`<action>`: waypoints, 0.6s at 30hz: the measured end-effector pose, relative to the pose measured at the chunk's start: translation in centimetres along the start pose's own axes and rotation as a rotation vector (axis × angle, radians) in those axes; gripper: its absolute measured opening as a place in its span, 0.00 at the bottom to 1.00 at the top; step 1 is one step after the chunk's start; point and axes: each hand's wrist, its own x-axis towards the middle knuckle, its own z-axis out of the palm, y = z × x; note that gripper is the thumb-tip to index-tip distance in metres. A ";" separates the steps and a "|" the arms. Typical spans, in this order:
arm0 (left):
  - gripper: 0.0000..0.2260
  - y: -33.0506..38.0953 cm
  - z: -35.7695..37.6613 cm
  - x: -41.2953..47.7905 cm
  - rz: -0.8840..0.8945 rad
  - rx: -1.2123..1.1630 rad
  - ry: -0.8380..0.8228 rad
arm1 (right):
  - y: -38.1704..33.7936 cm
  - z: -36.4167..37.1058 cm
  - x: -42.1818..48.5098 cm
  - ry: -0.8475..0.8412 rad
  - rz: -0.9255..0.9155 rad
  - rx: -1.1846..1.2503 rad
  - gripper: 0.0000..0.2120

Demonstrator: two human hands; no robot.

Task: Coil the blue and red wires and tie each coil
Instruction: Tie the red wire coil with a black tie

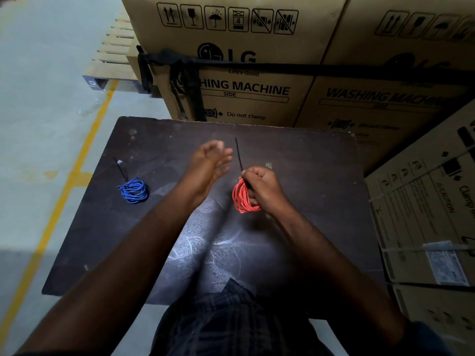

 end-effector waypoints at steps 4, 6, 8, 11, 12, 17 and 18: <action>0.07 -1.5 0.4 -0.5 0.101 0.365 -0.034 | 0.3 -0.2 0.4 -0.015 -0.034 -0.083 0.09; 0.01 -1.7 0.5 -0.2 0.102 0.403 -0.001 | 0.4 -0.2 0.4 -0.044 -0.046 -0.125 0.08; 0.05 -1.8 0.4 0.3 0.048 0.355 0.028 | 0.5 -0.1 0.3 -0.063 -0.051 -0.125 0.09; 0.11 -1.9 0.1 0.9 -0.072 0.318 0.005 | 0.9 0.0 0.2 -0.073 -0.064 -0.090 0.10; 0.08 -2.0 0.1 1.0 -0.111 0.307 -0.021 | 1.0 0.0 0.2 -0.073 -0.067 -0.080 0.10; 0.09 -2.6 0.0 1.3 -0.182 0.220 -0.036 | 1.4 0.0 0.2 -0.049 -0.075 -0.100 0.10; 0.09 -2.7 0.0 1.4 -0.155 0.199 -0.019 | 1.5 0.0 0.2 -0.045 -0.074 -0.108 0.10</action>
